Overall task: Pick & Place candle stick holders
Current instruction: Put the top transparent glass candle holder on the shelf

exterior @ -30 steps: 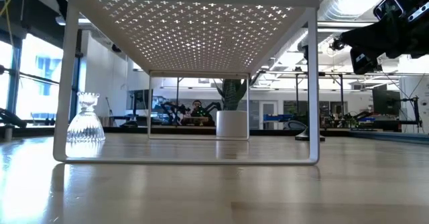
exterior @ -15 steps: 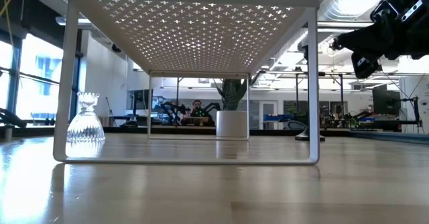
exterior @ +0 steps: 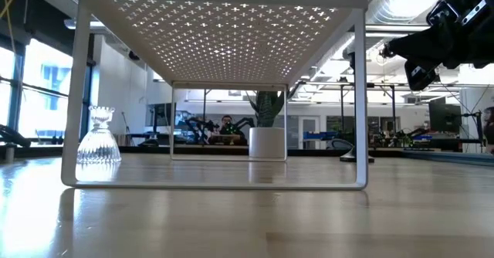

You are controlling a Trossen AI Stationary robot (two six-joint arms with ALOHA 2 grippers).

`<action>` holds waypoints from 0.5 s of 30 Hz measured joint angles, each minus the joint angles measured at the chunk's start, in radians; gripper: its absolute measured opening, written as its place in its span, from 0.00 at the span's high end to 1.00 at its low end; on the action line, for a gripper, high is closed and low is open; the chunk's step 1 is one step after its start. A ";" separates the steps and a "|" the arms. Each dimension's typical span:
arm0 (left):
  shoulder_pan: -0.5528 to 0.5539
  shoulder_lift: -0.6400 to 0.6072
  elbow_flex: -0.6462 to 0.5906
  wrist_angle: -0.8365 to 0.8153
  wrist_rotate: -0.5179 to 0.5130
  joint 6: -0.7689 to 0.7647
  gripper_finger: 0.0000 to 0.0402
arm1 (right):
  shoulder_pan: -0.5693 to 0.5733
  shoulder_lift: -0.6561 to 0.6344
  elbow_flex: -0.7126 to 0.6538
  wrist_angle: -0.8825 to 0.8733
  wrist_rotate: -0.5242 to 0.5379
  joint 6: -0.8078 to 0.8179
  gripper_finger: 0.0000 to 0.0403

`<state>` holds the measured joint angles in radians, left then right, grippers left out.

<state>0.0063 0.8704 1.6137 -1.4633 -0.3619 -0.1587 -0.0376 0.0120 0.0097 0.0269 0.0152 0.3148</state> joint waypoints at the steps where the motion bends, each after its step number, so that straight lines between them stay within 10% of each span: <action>1: 0.000 0.014 -0.020 -0.024 -0.005 0.008 0.35 | 0.000 0.000 0.000 0.000 0.000 0.000 1.00; 15: 0.000 0.208 -0.406 -0.036 0.043 -0.120 0.35 | 0.000 0.000 0.000 0.004 0.043 -0.009 1.00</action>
<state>0.0059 1.0780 1.2081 -1.4995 -0.3193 -0.2790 -0.0380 0.0120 0.0097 0.0304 0.0579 0.3063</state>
